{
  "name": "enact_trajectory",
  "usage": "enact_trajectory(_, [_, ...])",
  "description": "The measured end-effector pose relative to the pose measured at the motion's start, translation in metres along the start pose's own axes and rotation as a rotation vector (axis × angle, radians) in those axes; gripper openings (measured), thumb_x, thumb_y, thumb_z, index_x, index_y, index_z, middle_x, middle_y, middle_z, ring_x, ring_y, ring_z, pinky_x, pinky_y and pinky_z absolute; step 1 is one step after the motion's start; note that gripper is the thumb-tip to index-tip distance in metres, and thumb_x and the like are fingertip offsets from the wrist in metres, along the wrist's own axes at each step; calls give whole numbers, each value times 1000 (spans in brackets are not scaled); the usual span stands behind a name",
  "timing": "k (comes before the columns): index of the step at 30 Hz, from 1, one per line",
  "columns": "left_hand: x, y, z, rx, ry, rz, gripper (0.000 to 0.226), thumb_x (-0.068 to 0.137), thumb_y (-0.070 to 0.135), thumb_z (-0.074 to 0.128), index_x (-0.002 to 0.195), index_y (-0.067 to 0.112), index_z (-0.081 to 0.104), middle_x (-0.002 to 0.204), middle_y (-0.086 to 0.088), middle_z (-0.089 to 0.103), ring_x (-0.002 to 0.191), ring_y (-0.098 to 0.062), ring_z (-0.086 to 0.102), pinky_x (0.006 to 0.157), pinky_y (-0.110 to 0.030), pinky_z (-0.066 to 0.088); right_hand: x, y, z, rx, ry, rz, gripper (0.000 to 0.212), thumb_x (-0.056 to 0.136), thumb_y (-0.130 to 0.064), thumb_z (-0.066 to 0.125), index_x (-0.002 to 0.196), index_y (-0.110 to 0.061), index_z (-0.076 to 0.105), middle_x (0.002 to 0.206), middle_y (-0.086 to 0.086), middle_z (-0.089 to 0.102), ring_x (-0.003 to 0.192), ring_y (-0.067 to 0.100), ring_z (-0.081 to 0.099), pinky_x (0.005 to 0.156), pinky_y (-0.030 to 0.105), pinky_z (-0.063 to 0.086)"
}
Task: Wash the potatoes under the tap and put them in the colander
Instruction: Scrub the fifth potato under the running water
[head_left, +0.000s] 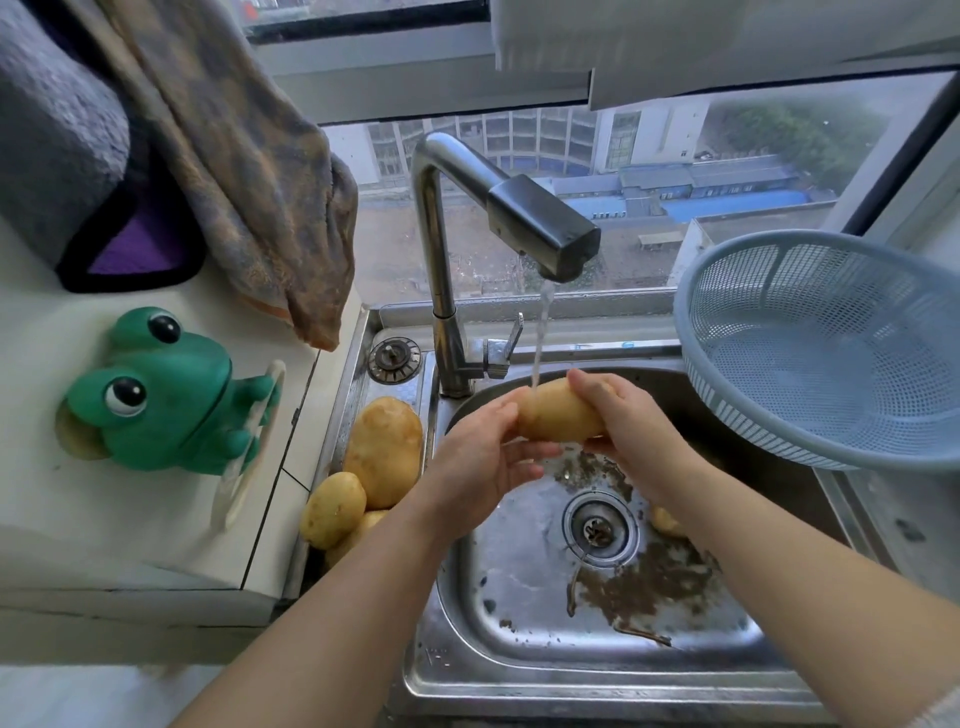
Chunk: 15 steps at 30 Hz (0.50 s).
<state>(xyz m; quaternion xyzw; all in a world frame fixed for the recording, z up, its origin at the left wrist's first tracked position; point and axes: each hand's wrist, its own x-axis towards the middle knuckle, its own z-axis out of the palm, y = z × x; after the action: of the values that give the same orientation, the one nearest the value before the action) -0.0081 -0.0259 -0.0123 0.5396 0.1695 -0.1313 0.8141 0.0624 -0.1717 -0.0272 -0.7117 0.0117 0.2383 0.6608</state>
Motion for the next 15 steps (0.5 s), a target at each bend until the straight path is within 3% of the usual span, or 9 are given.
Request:
enact_trajectory(4, [4,-5,6,206,-25,120,31,101,20,45,131,13,48,100,-6,54,71,-5,60,57,-18,50,-5,0,2,242,68,183,36,90,-44,60,102,-10,62,82,9,54,62,16,51,50,25,45])
enact_trajectory(8, [5,-9,7,350,-10,186,50,94,25,58,139,22,36,110,-1,53,86,-6,60,66,-20,51,-14,-1,13,422,16,284,39,92,-43,58,101,-6,63,78,9,58,60,16,57,57,27,50])
enact_trajectory(12, [9,-8,10,177,133,173,29,96,28,54,123,26,45,124,-7,50,112,-21,56,77,-32,54,-20,-4,21,286,-36,189,35,97,-42,50,110,-11,59,101,13,58,78,22,61,61,27,54])
enact_trajectory(15, [19,-7,11,-64,318,151,15,96,28,51,110,22,54,122,-12,51,110,-31,56,72,-38,53,-24,-6,26,183,-99,103,33,102,-36,41,123,-14,54,109,13,55,77,22,62,65,28,55])
